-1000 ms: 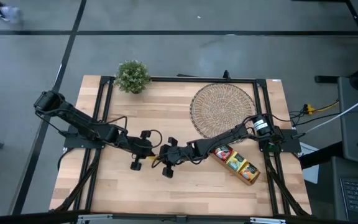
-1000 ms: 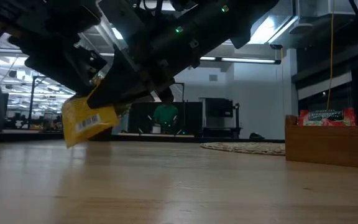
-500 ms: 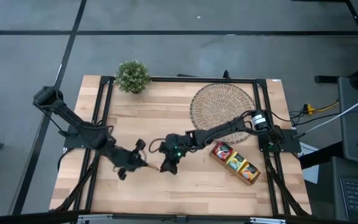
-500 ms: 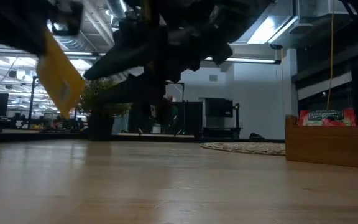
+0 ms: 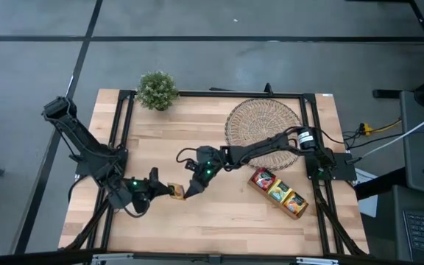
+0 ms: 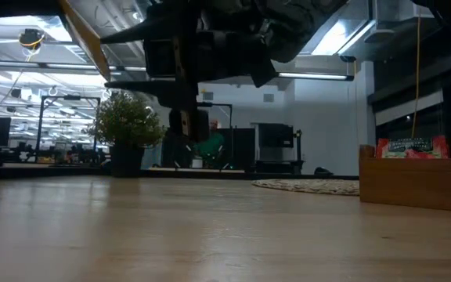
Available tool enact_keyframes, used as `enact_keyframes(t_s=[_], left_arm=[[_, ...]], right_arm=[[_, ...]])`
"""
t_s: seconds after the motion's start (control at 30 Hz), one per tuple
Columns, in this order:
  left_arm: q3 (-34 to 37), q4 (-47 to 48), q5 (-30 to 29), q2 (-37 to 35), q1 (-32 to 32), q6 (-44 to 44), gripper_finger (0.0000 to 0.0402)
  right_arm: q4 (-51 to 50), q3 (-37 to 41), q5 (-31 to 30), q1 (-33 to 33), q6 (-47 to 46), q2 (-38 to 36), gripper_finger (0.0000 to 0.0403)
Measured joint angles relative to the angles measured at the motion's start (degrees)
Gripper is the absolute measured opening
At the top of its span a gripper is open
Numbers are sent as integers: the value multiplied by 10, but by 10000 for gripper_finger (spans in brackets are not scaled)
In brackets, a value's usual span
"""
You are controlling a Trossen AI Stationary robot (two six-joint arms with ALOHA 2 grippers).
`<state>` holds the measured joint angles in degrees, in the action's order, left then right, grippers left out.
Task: Pick & Place Tea
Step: Put the orange tea bag into the right slot of the wooden organizer
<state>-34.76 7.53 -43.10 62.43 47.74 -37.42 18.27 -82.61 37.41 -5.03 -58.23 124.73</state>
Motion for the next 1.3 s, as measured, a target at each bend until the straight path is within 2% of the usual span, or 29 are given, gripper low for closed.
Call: enact_keyframes(t_s=[0.33,0.47,0.57,0.67,0.83,0.93,1.07,1.3], left_arm=[[0,3,-49,0,14,-34,2],[0,6,-40,0,14,-23,2],[0,10,-37,0,14,-7,2],[0,22,-36,0,14,14,5],[0,35,-33,0,14,59,2],[0,38,-32,0,13,92,6],[0,40,-33,1,9,147,19],[0,43,-29,1,1,260,53]], right_arm=[[78,0,3,11,-61,0,165],[81,0,4,19,-63,0,164],[81,0,6,22,-62,0,147],[81,0,11,24,-58,0,110],[81,0,17,25,-44,0,26],[81,0,25,25,-45,0,21],[63,0,42,24,-32,-15,38],[-61,0,19,23,70,-61,21]])
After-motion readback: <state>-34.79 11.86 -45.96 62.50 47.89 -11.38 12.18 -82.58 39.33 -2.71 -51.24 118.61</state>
